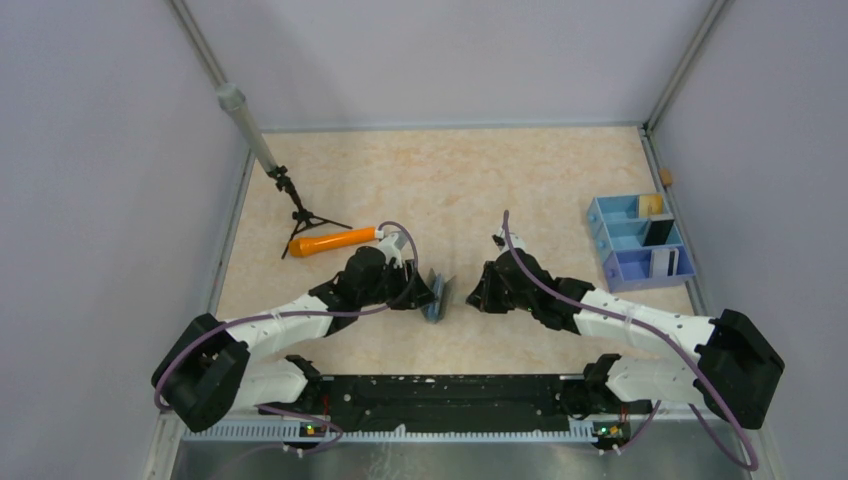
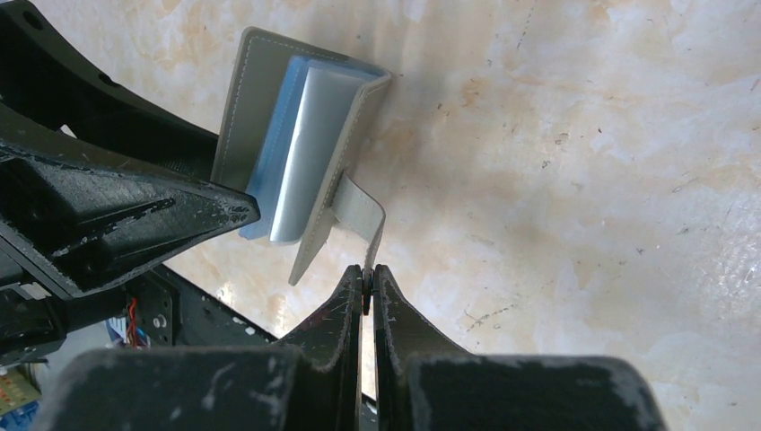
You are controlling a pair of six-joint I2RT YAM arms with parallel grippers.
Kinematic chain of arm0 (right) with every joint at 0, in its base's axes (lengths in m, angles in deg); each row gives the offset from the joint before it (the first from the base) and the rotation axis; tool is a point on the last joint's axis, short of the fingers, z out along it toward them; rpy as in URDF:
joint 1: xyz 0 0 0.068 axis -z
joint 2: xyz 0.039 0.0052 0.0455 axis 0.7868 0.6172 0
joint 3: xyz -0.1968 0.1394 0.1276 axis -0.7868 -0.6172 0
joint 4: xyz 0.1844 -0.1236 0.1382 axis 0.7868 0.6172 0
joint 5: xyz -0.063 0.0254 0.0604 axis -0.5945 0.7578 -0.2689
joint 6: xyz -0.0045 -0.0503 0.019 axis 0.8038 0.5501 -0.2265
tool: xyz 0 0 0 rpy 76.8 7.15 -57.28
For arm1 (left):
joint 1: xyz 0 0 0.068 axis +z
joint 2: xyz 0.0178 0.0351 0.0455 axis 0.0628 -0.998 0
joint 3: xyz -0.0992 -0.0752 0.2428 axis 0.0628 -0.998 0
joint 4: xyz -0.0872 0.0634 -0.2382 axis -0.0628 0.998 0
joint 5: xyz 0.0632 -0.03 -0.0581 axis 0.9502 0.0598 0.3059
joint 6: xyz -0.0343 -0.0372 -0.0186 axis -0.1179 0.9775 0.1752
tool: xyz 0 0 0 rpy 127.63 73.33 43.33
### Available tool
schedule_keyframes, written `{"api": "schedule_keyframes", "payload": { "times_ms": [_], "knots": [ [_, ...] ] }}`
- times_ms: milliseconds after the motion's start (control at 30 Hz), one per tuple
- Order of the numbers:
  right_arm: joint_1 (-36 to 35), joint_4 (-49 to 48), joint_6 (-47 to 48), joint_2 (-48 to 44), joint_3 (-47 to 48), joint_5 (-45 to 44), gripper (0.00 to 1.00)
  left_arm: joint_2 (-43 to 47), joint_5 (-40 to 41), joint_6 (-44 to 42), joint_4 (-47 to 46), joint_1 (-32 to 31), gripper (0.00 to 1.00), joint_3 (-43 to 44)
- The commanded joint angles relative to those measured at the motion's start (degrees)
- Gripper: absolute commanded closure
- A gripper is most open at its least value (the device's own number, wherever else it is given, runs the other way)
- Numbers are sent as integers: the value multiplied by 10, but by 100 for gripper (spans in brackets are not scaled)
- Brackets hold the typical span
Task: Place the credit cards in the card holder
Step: Open the card holder at the center of the board.
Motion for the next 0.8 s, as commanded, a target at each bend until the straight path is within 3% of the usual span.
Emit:
{"api": "schedule_keyframes", "payload": {
  "times_ms": [0, 267, 467, 767],
  "knots": [
    [-6, 1, -3, 5, 9, -12, 100, 18, -5, -9, -34, -1, 53, -4],
    [-6, 3, -2, 4, 13, -12, 100, -1, 1, -11, -24, -1, 63, -2],
    [-7, 1, -2, 1, 13, -10, 100, -14, 15, -22, -2, -2, 63, 4],
    [-7, 43, -4, -35, 14, -70, 100, -11, 102, -32, 73, -3, 93, 11]
  ]
}}
